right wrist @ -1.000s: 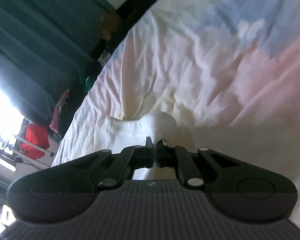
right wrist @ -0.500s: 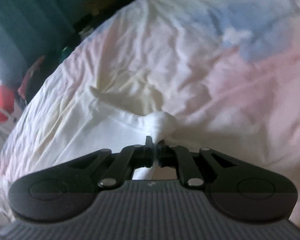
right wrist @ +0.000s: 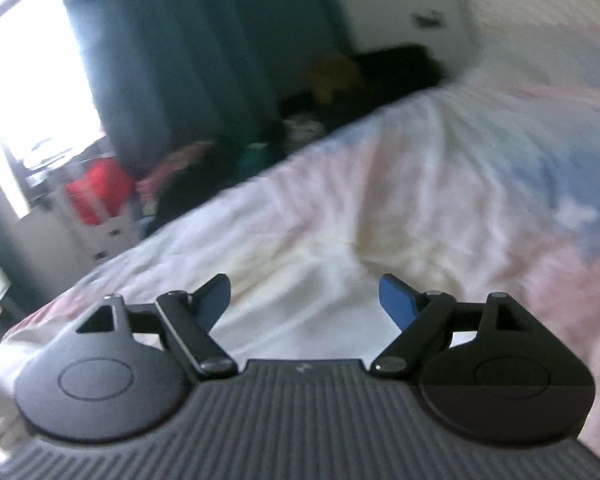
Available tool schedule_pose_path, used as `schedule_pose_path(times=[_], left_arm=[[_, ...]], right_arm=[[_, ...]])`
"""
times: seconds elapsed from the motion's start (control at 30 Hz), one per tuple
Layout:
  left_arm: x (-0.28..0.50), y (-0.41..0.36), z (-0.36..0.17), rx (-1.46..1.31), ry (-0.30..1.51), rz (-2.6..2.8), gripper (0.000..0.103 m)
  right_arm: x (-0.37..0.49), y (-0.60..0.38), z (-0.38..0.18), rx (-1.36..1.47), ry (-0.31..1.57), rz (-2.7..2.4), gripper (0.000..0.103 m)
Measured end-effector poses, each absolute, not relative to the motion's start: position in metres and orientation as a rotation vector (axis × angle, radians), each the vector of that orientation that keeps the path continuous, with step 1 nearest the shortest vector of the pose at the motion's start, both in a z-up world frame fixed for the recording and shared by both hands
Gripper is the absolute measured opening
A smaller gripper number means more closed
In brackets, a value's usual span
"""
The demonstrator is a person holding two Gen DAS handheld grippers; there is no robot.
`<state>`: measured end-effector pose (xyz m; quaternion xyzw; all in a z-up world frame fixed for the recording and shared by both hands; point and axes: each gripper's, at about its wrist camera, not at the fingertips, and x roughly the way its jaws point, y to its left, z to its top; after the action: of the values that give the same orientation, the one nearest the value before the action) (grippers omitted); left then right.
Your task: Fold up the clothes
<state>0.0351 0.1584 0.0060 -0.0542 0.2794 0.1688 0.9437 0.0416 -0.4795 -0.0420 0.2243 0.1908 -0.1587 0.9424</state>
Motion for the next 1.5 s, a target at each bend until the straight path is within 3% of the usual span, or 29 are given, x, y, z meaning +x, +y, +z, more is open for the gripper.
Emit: schedule_pose_path(times=[0.5,1.0,1.2,1.27,1.5], left_arm=[[0.052,-0.02,0.026,-0.018,0.425,-0.046,0.098],[0.061,-0.016,-0.009,-0.016,0.431,-0.084,0.098],[0.064,0.003,-0.018,-0.055,0.43,-0.095,0.098],[0.067,0.009,-0.023,-0.063,0.428,-0.102,0.098],[0.094,0.021,-0.048,-0.07,0.412,-0.114,0.098]], right_arm=[[0.034,-0.357,-0.015,0.316,0.284,0.102,0.083],[0.065,-0.322,-0.049,0.326,0.332,0.185,0.083],[0.144,-0.309,-0.072,0.454,0.5,0.301,0.084],[0.181,-0.301,-0.081,0.487,0.545,0.315,0.075],[0.311,-0.267,-0.133,0.657,0.663,0.278,0.069]])
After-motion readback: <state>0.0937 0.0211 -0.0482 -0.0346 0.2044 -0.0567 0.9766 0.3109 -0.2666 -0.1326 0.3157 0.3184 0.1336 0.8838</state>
